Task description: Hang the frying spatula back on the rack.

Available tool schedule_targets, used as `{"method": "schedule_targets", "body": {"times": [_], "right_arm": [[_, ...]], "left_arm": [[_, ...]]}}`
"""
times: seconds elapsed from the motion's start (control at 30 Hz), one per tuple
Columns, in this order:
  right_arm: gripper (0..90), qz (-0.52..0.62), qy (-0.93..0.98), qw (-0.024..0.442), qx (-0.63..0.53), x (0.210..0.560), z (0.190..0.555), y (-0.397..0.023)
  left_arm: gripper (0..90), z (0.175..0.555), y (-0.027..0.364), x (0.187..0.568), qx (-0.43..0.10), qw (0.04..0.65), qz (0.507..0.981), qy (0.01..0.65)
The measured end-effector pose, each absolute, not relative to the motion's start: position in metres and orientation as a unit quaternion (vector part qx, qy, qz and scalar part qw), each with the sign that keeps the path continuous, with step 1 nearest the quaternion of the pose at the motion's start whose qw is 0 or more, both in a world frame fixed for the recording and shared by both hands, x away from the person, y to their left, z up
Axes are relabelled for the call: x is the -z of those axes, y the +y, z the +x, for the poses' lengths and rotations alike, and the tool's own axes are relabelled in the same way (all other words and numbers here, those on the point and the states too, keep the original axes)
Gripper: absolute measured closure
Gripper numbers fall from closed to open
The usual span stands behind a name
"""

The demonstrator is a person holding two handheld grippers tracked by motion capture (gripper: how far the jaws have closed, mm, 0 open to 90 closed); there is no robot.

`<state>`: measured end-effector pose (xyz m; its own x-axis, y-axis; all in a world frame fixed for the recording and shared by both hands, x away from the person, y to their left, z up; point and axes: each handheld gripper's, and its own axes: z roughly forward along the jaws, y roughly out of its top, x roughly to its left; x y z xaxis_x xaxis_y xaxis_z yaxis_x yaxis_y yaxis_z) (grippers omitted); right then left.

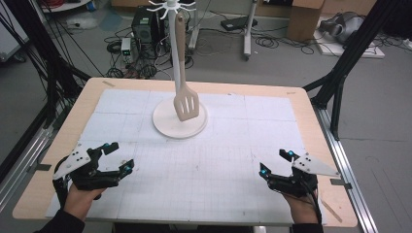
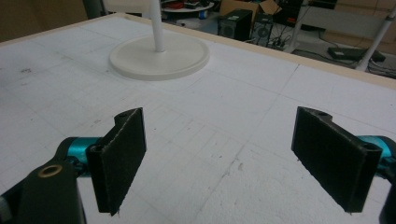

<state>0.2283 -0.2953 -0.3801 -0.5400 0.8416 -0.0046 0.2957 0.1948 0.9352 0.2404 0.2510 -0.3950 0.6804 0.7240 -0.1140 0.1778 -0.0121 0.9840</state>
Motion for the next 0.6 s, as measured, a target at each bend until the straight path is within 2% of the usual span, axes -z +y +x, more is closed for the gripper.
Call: {"method": "schedule_targets", "body": {"times": [0.6], "right_arm": [[16.6, 0.392, 0.725, 0.277, -0.494, 0.3820, 0.2316, -0.2956]], "left_arm": [[16.0, 0.2450, 0.2556, 0.4001, -0.207, 0.618, 0.672, 0.350]]}}
